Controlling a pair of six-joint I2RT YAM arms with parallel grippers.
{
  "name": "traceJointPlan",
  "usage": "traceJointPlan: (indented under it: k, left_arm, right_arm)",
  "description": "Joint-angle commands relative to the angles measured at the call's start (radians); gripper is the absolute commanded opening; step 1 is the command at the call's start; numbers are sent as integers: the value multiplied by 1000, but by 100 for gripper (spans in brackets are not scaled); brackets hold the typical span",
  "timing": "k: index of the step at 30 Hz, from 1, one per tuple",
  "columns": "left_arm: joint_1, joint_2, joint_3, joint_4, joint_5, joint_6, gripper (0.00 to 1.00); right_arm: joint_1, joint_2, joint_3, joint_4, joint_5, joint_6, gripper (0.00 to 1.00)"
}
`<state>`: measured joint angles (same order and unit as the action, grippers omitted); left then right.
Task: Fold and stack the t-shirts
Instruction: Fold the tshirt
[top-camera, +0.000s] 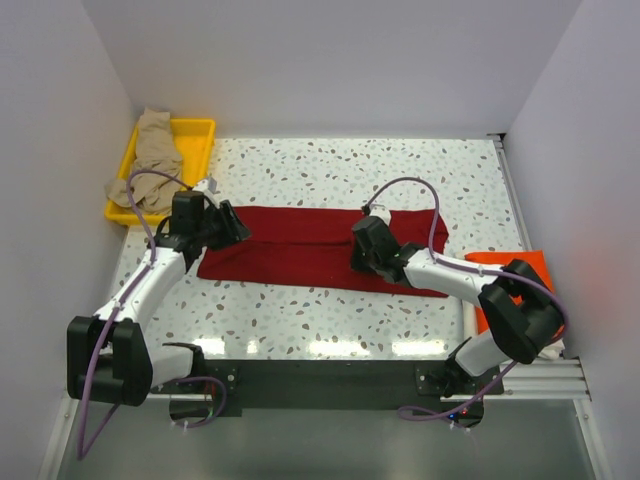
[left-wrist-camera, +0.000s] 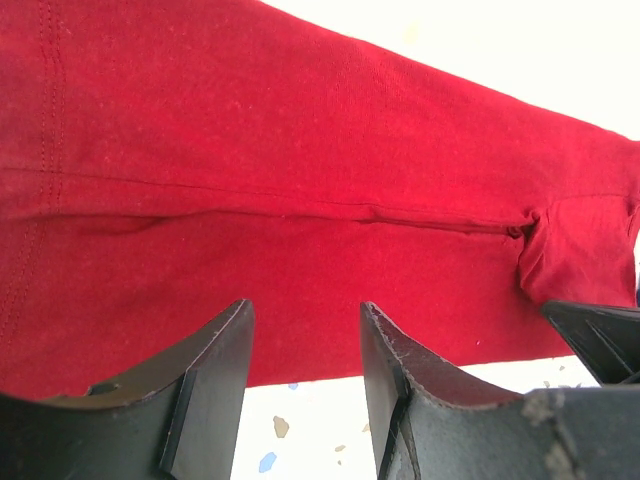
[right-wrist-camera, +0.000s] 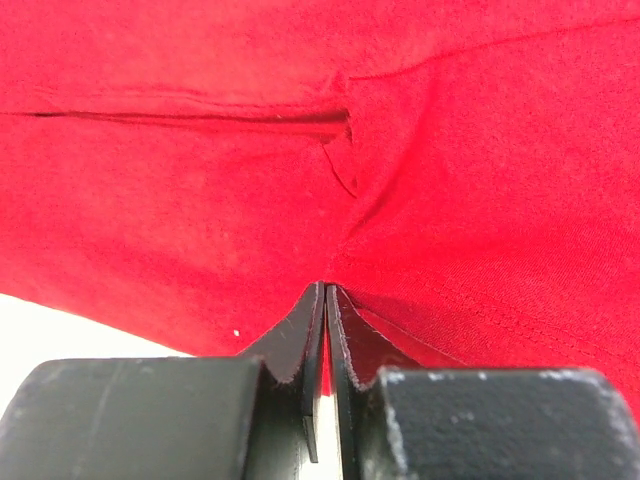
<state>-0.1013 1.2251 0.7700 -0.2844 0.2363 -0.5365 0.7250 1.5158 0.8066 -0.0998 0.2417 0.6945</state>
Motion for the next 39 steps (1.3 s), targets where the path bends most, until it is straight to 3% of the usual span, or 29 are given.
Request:
traceJointPlan:
  k: [1, 10, 15, 21, 24, 26, 31, 39]
  left_arm:
    - [-6, 1, -12, 36, 21, -6, 51]
    - [-8, 2, -51, 74, 5, -63, 51]
    - [-8, 11, -74, 117, -11, -120, 52]
    - [-37, 57, -48, 146, -26, -146, 51]
    - [-67, 73, -31, 146, -46, -152, 51]
    - [-89, 83, -28, 149, -58, -155, 51]
    - [-139, 125, -28, 156, -101, -158, 50]
    - [-195, 197, -69, 225, -172, -184, 48]
  right_arm:
    - [5, -17, 28, 0, 10, 22, 7]
    - [16, -11, 31, -17, -13, 31, 9]
    - [14, -69, -3, -49, -4, 25, 33]
    - [11, -219, 20, -162, 68, -3, 45]
    - [-42, -224, 68, -227, 88, -39, 46]
    - [-146, -217, 77, -232, 22, -53, 46]
    - [-318, -198, 4, -195, -39, -73, 46]
    - [-363, -120, -170, -71, -84, -29, 46]
